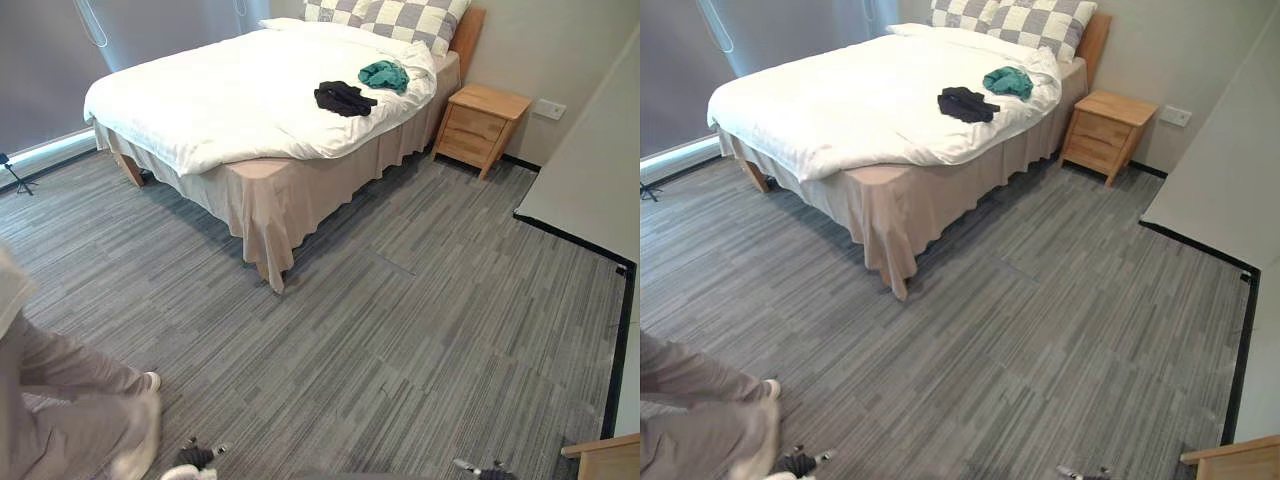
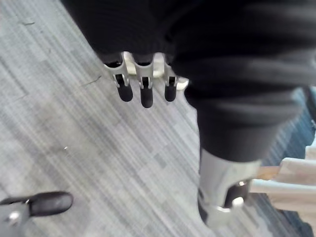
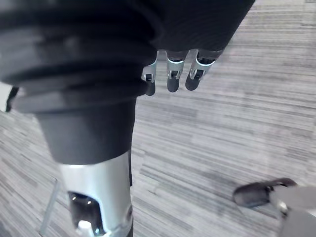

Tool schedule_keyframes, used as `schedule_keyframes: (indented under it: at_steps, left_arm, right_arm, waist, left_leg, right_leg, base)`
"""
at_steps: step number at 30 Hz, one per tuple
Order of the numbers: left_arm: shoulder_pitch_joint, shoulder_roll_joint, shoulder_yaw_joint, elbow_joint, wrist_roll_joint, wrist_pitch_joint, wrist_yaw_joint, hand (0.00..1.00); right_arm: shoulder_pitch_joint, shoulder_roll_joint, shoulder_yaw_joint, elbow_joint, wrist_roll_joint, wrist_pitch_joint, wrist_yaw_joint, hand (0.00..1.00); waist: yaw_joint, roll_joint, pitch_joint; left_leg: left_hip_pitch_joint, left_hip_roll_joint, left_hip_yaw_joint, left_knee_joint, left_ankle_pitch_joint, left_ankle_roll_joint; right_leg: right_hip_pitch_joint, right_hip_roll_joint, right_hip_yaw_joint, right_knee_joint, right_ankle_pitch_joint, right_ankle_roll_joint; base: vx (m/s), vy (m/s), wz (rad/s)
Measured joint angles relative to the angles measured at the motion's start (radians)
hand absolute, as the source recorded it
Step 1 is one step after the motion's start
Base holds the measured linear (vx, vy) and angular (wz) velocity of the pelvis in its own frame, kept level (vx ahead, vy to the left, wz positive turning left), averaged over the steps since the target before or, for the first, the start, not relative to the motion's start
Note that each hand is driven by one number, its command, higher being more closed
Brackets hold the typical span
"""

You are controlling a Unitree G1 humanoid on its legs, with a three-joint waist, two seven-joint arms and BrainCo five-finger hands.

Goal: Tidy the bed and pick cloth on bed and put in laundry

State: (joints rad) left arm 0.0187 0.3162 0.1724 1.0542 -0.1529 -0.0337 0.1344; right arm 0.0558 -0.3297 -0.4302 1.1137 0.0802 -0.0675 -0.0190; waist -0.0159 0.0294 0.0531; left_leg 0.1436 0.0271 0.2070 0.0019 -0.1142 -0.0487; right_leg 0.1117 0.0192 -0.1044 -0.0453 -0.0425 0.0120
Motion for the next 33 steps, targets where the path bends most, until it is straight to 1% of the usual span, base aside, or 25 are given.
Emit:
schedule_keyframes:
  at_steps: [1, 3, 6, 10, 13, 20, 27, 31, 33]
  left_arm:
    - [-0.008, 0.007, 0.006, 0.0, 0.0, 0.0, -0.001, 0.0]
    - [-0.008, 0.01, 0.006, 0.0, 0.0, 0.0, -0.002, 0.0]
    - [-0.008, 0.01, 0.008, 0.0, 0.001, 0.0, -0.003, 0.0]
    - [-0.006, 0.01, 0.028, 0.0, -0.006, 0.004, -0.008, 0.0]
    - [-0.004, 0.008, 0.036, 0.0, -0.006, 0.004, -0.029, 0.0]
    - [0.008, -0.004, 0.036, 0.0, -0.006, -0.001, -0.03, 0.0]
    - [0.034, -0.03, 0.035, 0.0, -0.005, -0.002, -0.03, 0.0]
    - [0.048, -0.037, 0.033, 0.0, -0.004, -0.008, -0.035, 0.0]
    - [0.044, -0.045, 0.004, 0.001, -0.004, -0.01, -0.037, 0.0]
  right_arm:
    - [-0.006, -0.004, 0.0, 0.0, 0.0, -0.009, 0.005, 0.0]
    - [-0.012, -0.007, 0.0, 0.0, 0.0, -0.023, 0.016, 0.0]
    - [-0.022, -0.009, 0.001, -0.001, 0.0, -0.033, 0.032, 0.0]
    - [-0.024, -0.022, 0.002, -0.001, 0.0, -0.034, 0.045, 0.0]
    - [-0.026, -0.026, 0.002, -0.001, 0.0, -0.036, 0.048, 0.0]
    - [-0.026, -0.026, 0.009, -0.001, -0.001, -0.037, 0.05, 0.0]
    - [-0.025, -0.026, 0.015, -0.001, 0.0, -0.037, 0.047, 0.0]
    - [-0.022, -0.026, 0.025, -0.001, -0.001, -0.037, 0.049, 0.0]
    - [-0.032, -0.026, 0.039, -0.002, -0.001, -0.037, 0.052, 0.0]
  waist:
    - [0.0, -0.001, 0.0]
    - [-0.002, 0.0, 0.001]
    - [-0.003, 0.002, 0.013]
    - [-0.003, 0.006, 0.017]
    - [-0.003, 0.006, 0.017]
    - [-0.005, 0.006, 0.017]
    - [-0.005, 0.006, 0.017]
    - [-0.005, 0.006, 0.017]
    - [-0.004, 0.011, 0.033]
  left_leg:
    - [0.003, 0.001, 0.001, 0.0, 0.0, -0.008]
    - [0.006, 0.001, 0.004, 0.0, 0.0, -0.01]
    - [0.014, 0.001, 0.007, -0.001, -0.001, -0.011]
    - [0.013, 0.001, 0.008, -0.001, -0.001, -0.012]
    - [0.013, 0.001, 0.007, -0.001, -0.001, -0.012]
    - [0.013, 0.001, 0.002, -0.001, -0.001, -0.012]
    - [0.013, 0.0, 0.007, -0.002, -0.001, -0.011]
    - [0.014, -0.003, 0.022, -0.016, -0.001, -0.01]
    - [0.012, 0.001, 0.033, -0.005, -0.005, -0.003]
  right_leg:
    - [0.003, 0.0, -0.001, 0.0, -0.001, 0.007]
    - [0.007, 0.0, -0.001, -0.002, -0.001, 0.017]
    - [0.014, 0.0, -0.001, -0.002, -0.001, 0.017]
    - [0.013, 0.0, -0.002, -0.002, -0.001, 0.017]
    - [0.014, 0.0, -0.005, -0.002, -0.001, 0.017]
    - [0.014, -0.001, -0.025, -0.002, -0.001, 0.016]
    - [0.012, -0.001, -0.024, -0.004, 0.006, 0.005]
    - [0.011, 0.0, -0.017, -0.02, 0.018, -0.013]
    - [-0.047, -0.005, -0.011, 0.098, -0.034, -0.01]
  base:
    - [0.0, 0.0, 0.0]
    - [0.01, -0.013, -0.02]
    - [0.0, 0.0, 0.0]
    - [0.0, -0.009, 0.0]
    - [-0.02, -0.034, 0.01]
    - [-0.04, -0.034, 0.03]
    - [-0.05, -0.028, -0.01]
    - [-0.07, -0.029, -0.08]
    - [-0.07, -0.013, -0.15]
